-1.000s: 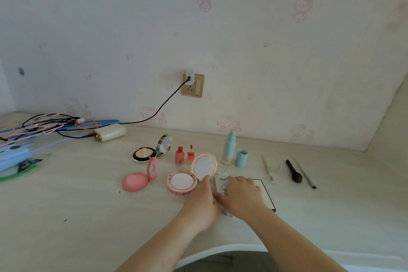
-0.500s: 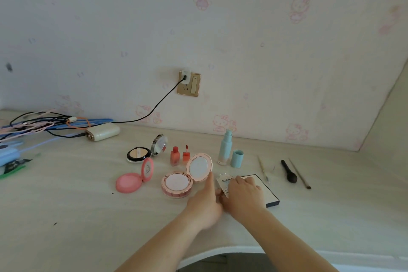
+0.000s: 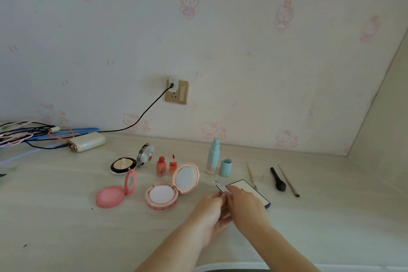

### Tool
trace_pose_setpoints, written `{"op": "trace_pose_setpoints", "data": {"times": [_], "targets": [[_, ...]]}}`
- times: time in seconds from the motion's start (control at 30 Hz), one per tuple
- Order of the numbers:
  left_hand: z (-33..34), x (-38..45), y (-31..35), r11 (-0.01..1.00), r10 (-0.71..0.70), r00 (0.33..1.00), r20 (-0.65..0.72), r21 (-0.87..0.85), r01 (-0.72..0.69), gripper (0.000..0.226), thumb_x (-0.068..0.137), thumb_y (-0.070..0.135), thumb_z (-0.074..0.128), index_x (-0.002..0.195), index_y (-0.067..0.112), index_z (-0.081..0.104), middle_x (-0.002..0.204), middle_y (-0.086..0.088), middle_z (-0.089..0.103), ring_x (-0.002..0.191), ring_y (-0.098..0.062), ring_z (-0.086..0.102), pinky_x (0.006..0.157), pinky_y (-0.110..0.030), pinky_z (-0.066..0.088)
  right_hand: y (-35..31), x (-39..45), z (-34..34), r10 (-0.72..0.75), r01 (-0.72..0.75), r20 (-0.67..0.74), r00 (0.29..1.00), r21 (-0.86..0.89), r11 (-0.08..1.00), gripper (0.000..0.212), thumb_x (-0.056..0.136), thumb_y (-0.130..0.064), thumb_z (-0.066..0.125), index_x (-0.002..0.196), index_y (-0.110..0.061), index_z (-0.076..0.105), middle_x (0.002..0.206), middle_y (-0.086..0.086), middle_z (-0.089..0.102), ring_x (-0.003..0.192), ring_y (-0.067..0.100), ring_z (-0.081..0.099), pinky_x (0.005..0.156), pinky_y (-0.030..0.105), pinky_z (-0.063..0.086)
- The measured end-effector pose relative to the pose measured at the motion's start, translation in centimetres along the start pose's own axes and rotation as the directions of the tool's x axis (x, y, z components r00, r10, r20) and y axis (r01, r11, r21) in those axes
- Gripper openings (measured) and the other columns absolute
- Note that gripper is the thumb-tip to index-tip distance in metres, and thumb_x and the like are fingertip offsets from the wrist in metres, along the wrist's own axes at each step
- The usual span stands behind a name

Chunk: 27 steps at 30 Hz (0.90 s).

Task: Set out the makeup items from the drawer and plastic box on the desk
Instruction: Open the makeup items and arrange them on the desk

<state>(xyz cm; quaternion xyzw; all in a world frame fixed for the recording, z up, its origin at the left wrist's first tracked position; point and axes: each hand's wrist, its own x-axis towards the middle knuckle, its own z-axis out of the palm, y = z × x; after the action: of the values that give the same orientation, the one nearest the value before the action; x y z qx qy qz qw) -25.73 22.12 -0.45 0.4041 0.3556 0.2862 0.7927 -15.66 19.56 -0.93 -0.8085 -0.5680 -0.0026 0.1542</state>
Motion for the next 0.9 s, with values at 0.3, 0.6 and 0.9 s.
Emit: {"op": "trace_pose_setpoints", "data": {"times": [0.3, 0.6, 0.9], "targets": [[0.9, -1.0, 0.7, 0.99, 0.137, 0.991, 0.0, -0.045, -0.137, 0.031, 0.102, 0.022, 0.039, 0.11, 0.021, 0.069, 0.094, 0.001, 0.073, 0.076, -0.012, 0.066, 0.065, -0.026, 0.054, -0.3, -1.1, -2.3, -0.029, 0.073, -0.104, 0.994, 0.445, 0.893, 0.024, 0.095, -0.03, 0.043, 0.111, -0.03, 0.061, 0.108, -0.013, 0.055, 0.096, 0.004, 0.052, 0.074, 0.018, 0.041], [-0.6, -2.1, 2.5, 0.988, 0.092, 0.995, 0.034, -0.126, -0.088, 0.03, 0.098, 0.031, 0.048, 0.105, 0.009, 0.066, 0.086, -0.01, 0.064, 0.071, -0.019, 0.058, 0.073, -0.037, 0.052, 0.9, -1.2, -4.2, -0.335, 0.355, -0.119, 0.935, 0.35, 0.867, 0.05, 0.091, -0.005, 0.046, 0.134, -0.031, 0.049, 0.135, -0.021, 0.04, 0.129, -0.001, 0.038, 0.096, 0.003, 0.032], [-2.8, -2.8, 4.2, 0.993, -0.108, 0.985, 0.135, -0.026, 0.113, 0.043, 0.077, 0.045, 0.062, 0.103, 0.012, 0.068, 0.095, -0.009, 0.071, 0.079, -0.021, 0.061, 0.067, -0.034, 0.051, 2.9, 1.5, -5.8, -0.728, 0.696, -0.011, 0.685, -0.287, 0.659, 0.088, 0.059, -0.035, 0.082, 0.136, -0.028, 0.039, 0.138, -0.007, 0.052, 0.132, 0.014, 0.045, 0.107, 0.038, 0.037]]}}
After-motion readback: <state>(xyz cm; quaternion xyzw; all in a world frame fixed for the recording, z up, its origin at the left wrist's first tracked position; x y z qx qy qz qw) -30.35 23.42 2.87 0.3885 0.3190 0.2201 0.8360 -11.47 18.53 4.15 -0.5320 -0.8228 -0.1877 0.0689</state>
